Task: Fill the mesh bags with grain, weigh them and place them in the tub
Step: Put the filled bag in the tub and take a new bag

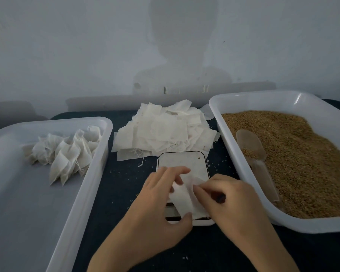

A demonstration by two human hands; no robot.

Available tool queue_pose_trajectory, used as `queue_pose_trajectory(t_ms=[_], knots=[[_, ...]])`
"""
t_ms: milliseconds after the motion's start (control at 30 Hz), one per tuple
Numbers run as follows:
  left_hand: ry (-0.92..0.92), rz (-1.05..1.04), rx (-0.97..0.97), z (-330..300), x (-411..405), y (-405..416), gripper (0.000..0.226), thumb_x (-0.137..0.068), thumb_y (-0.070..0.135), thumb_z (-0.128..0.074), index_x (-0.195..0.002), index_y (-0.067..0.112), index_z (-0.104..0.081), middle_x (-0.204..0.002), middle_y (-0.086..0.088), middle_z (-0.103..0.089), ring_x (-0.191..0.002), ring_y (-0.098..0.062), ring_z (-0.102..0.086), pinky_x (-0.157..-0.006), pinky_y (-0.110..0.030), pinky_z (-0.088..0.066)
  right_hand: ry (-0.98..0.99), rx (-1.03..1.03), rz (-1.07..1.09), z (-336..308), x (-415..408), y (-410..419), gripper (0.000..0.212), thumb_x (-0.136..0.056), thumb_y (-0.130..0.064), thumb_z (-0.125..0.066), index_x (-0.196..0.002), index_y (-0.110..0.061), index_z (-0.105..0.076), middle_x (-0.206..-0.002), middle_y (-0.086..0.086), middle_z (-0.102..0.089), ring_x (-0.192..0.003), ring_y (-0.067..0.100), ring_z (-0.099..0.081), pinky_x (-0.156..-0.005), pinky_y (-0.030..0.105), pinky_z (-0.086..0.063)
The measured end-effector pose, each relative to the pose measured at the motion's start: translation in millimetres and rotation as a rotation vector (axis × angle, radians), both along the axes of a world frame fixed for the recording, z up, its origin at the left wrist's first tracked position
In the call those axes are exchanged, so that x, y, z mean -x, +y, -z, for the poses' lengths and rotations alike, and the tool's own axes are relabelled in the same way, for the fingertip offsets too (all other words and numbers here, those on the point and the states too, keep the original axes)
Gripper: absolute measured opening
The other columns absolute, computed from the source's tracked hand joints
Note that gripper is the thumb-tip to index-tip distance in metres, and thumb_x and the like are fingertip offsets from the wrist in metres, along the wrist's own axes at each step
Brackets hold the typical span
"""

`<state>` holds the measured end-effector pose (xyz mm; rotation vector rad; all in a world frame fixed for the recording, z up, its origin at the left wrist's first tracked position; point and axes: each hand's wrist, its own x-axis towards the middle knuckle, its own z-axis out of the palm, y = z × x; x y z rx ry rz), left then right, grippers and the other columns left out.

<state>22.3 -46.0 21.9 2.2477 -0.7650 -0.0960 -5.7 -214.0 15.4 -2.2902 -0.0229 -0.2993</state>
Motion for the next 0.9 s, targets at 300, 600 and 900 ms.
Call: queue_pose_trajectory(t_ms=[300,600,900], knots=[[-0.053,-0.205,-0.026,26,5,-45,0.068,-0.068,0.047,-0.073,-0.110,0.052,-0.020,-0.115,0.035,-0.040,-0.120,0.016,-0.034,-0.118,-0.028,0.011,-0.078,0.059,0.085,2,3,1,0.050,-0.079,-0.063,-0.042,-0.055,-0.026,-0.066,-0.053,-0.008,-0.053,-0.050,0.010,-0.053,-0.044,0.021,-0.039],[0.119,-0.258,0.270,38,-8,-72,0.048,-0.079,0.013,-0.066,-0.091,0.052,-0.040,-0.088,0.018,-0.056,-0.084,-0.006,-0.058,-0.069,-0.023,-0.051,-0.176,0.051,0.151,-35,3,-61,0.017,-0.080,-0.048,-0.058,-0.086,-0.038,-0.070,-0.069,-0.019,-0.066,-0.065,-0.006,-0.062,-0.050,0.008,-0.044],[0.220,0.109,0.310,19,-21,-103,0.019,-0.081,0.020,-0.064,-0.091,0.031,-0.051,-0.082,0.017,-0.058,-0.075,-0.001,-0.056,-0.058,-0.011,-0.041,0.643,0.794,0.158,3,-57,-128,0.044,-0.079,-0.068,-0.057,-0.081,-0.024,-0.060,-0.074,-0.007,-0.064,-0.064,0.008,-0.061,-0.053,0.023,-0.046]])
